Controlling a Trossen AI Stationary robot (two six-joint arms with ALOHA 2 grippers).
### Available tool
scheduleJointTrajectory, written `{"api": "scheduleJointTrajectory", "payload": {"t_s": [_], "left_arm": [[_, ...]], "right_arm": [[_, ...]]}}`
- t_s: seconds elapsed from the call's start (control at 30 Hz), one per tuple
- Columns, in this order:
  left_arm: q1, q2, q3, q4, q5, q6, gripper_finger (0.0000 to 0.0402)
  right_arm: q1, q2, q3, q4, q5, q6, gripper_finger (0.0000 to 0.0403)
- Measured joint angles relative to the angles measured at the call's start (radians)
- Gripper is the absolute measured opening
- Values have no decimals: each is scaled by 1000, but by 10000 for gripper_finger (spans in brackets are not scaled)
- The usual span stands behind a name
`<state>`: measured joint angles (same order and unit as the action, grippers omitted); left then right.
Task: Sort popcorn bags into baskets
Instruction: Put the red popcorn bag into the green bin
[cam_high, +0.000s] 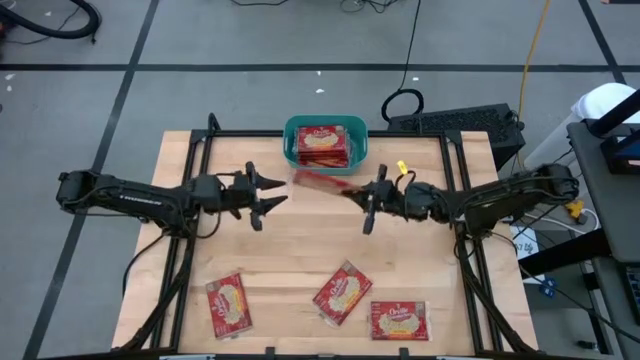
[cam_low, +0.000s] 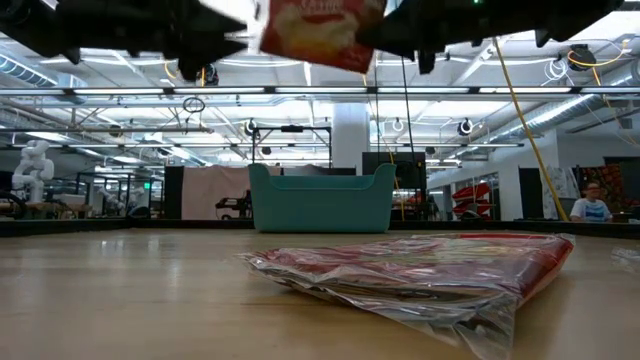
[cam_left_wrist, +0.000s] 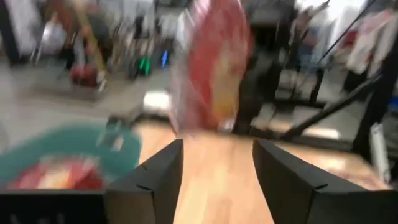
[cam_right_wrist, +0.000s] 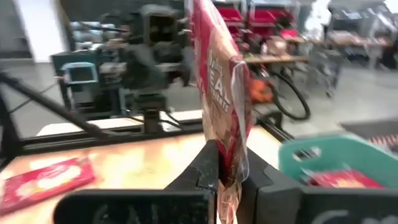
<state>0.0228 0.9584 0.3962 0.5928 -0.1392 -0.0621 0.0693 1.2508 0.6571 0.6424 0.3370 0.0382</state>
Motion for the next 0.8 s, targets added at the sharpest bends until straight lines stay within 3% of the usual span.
{"api": "scheduleJointTrajectory", "payload": {"t_s": [0.13, 0.33, 0.47, 0.6, 0.8], "left_arm": [[-2, -3, 0, -135, -24, -79, 202], [-38, 9, 0, -183, -24, -119, 180], [-87, 42, 0, -169, -20, -123, 166], [-128, 114, -1, -103, -19, -108, 157], [-151, 252, -1, 109, -19, -74, 157]], "right_arm": [[-97, -40, 0, -78, -47, 82, 8], [-316, -61, 0, -99, -320, 179, 8], [-446, -36, 0, -125, -439, 210, 8], [-550, 6, 62, -252, -530, 207, 8], [-677, 147, 296, -456, -708, 152, 8]]}}
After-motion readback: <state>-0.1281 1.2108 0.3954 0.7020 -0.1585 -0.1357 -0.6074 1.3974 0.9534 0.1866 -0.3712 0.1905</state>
